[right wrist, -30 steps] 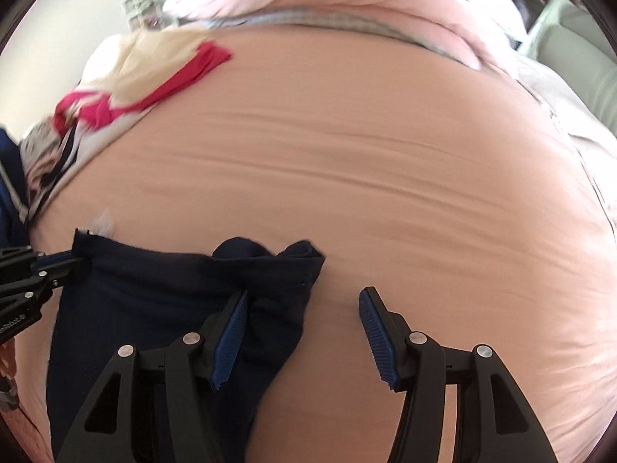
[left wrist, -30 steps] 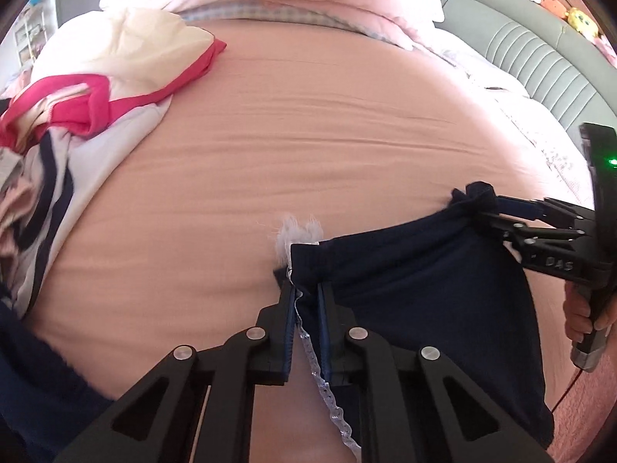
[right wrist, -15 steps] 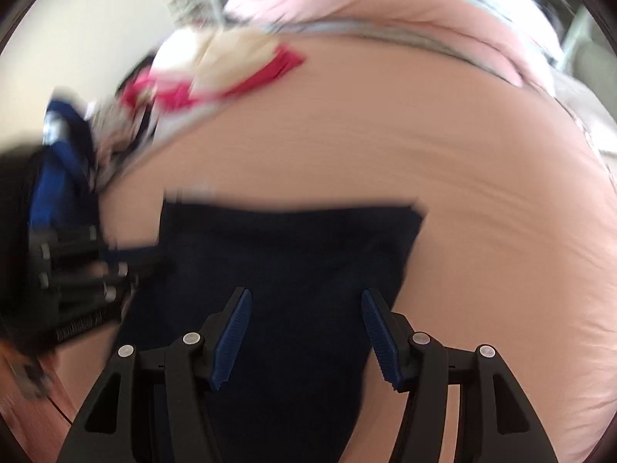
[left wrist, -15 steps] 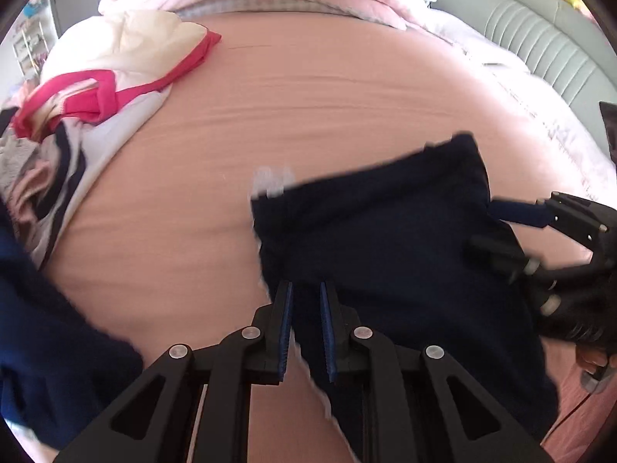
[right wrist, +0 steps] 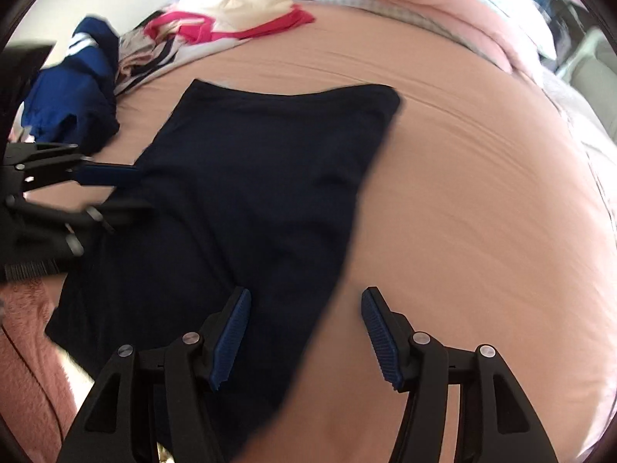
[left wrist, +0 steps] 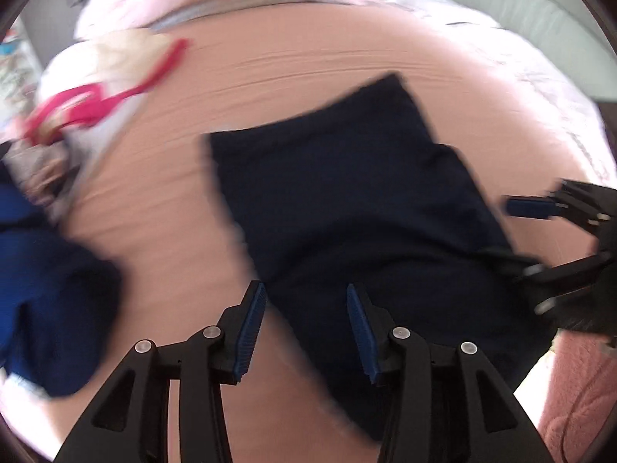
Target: Fold clothes
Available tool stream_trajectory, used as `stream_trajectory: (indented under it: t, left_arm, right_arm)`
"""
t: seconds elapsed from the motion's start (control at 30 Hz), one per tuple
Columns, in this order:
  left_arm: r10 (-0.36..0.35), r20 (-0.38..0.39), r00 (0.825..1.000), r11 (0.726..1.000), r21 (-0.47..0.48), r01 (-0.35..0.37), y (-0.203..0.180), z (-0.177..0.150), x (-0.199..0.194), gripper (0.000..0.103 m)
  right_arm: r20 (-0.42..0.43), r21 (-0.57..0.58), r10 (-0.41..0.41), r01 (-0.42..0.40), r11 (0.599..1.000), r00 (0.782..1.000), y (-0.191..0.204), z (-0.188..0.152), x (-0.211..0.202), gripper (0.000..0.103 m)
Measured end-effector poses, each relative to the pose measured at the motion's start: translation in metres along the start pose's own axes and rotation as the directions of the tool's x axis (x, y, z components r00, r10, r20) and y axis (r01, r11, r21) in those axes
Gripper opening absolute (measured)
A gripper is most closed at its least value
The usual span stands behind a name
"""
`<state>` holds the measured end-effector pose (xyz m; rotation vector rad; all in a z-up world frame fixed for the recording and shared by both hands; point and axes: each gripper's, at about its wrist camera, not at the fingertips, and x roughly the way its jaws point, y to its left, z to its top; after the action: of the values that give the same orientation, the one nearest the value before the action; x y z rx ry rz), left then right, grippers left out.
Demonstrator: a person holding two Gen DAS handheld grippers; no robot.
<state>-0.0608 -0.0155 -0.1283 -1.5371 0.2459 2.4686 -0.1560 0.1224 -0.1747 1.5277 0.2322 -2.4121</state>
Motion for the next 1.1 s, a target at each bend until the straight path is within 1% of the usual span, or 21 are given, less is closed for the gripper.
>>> stream_trajectory:
  t: [0.03, 0.07, 0.13, 0.17, 0.2, 0.27, 0.33, 0.37, 0.4, 0.43, 0.47, 0.53, 0.6, 0.63, 0.7, 0.8, 0.9, 0.97, 1.03, 1.1]
  left_arm:
    - [0.012, 0.011, 1.000, 1.000, -0.018, -0.012, 0.003, -0.003, -0.009, 0.041]
    - [-0.019, 0.024, 1.000, 0.999, -0.033, 0.020, 0.002, -0.006, -0.017, 0.041]
    - [-0.114, 0.048, 0.992, 0.992, -0.049, 0.116, -0.005, -0.012, -0.029, 0.041]
    - [-0.135, 0.051, 0.990, 0.990, -0.044, 0.137, -0.011, -0.015, -0.031, 0.041]
    - [-0.139, 0.043, 0.989, 0.990, -0.032, 0.140, -0.019, -0.018, -0.029, 0.041]
    - [-0.134, 0.016, 0.991, 0.991, -0.004, 0.134, -0.032, -0.022, -0.023, 0.041]
    - [-0.113, -0.018, 0.993, 0.993, 0.023, 0.113, -0.040, -0.029, -0.013, 0.041]
    - [-0.085, -0.041, 0.996, 0.995, 0.044, 0.086, -0.043, -0.033, -0.010, 0.041]
    - [-0.040, -0.068, 0.997, 0.996, 0.076, 0.045, -0.045, -0.035, -0.009, 0.042]
    - [-0.001, -0.090, 0.996, 0.995, 0.098, 0.009, -0.046, -0.037, -0.009, 0.048]
    - [0.017, -0.103, 0.995, 0.997, 0.082, -0.009, -0.042, -0.041, -0.016, 0.053]
    - [0.036, -0.106, 0.994, 0.999, 0.029, -0.034, -0.033, -0.046, -0.032, 0.053]
    - [-0.006, -0.066, 0.998, 1.000, -0.011, 0.006, -0.032, -0.050, -0.046, 0.053]
    - [-0.040, -0.048, 0.998, 0.999, -0.018, 0.039, -0.034, -0.052, -0.050, 0.053]
    - [-0.044, -0.059, 0.997, 0.999, -0.016, 0.043, -0.037, -0.054, -0.050, 0.053]
    - [-0.050, -0.076, 0.996, 0.999, -0.012, 0.049, -0.041, -0.058, -0.050, 0.053]
    - [-0.055, -0.092, 0.994, 0.998, -0.009, 0.055, -0.046, -0.062, -0.050, 0.054]
    - [-0.062, -0.098, 0.993, 0.998, -0.012, 0.061, -0.048, -0.065, -0.052, 0.053]
    - [-0.098, -0.061, 0.993, 0.994, -0.049, 0.095, -0.047, -0.065, -0.061, 0.053]
    - [-0.135, -0.046, 0.990, 0.989, -0.063, 0.132, -0.050, -0.066, -0.063, 0.054]
  right_arm:
    - [-0.002, 0.027, 0.003, -0.002, 1.000, 1.000, -0.006, -0.004, -0.004, 0.059]
    - [0.011, 0.049, 0.012, -0.013, 0.999, 1.000, -0.009, -0.007, -0.011, 0.059]
    - [0.034, 0.073, 0.038, -0.040, 0.997, 0.999, -0.010, -0.013, -0.020, 0.059]
    - [0.041, 0.070, 0.058, -0.061, 0.996, 0.997, -0.012, -0.019, -0.028, 0.059]
    - [0.045, 0.065, 0.076, -0.079, 0.995, 0.996, -0.009, -0.023, -0.032, 0.059]
    - [0.044, 0.048, 0.097, -0.099, 0.994, 0.994, 0.006, -0.022, -0.024, 0.059]
    - [0.012, 0.018, 0.089, -0.089, 0.996, 0.996, 0.027, -0.020, -0.010, 0.059]
    - [-0.007, 0.000, 0.073, -0.073, 0.997, 0.997, 0.030, -0.022, -0.006, 0.059]
    - [-0.018, -0.022, 0.053, -0.054, 0.998, 0.998, 0.032, -0.026, -0.005, 0.059]
    - [-0.019, -0.043, 0.046, -0.047, 0.998, 0.999, 0.032, -0.030, -0.006, 0.059]
    - [-0.019, -0.052, 0.046, -0.047, 0.998, 0.999, 0.030, -0.034, -0.009, 0.059]
    - [-0.026, -0.035, 0.054, -0.055, 0.998, 0.998, 0.020, -0.044, -0.013, 0.060]
    - [-0.011, 0.017, 0.090, -0.089, 0.996, 0.996, 0.008, -0.052, -0.023, 0.060]
    - [0.002, 0.037, 0.104, -0.104, 0.994, 0.995, 0.006, -0.052, -0.025, 0.060]
    - [0.027, 0.065, 0.127, -0.129, 0.990, 0.991, 0.005, -0.049, -0.027, 0.060]
    - [0.003, 0.015, 0.097, -0.097, 0.995, 0.995, 0.021, -0.051, -0.020, 0.060]
    - [-0.006, -0.048, 0.061, -0.061, 0.997, 0.998, 0.018, -0.070, -0.037, 0.060]
    - [-0.002, -0.027, 0.076, -0.076, 0.997, 0.997, 0.010, -0.077, -0.049, 0.060]
    - [0.014, 0.002, 0.096, -0.096, 0.995, 0.995, 0.005, -0.080, -0.060, 0.060]
    - [0.049, 0.035, 0.123, -0.125, 0.992, 0.991, 0.001, -0.081, -0.069, 0.060]
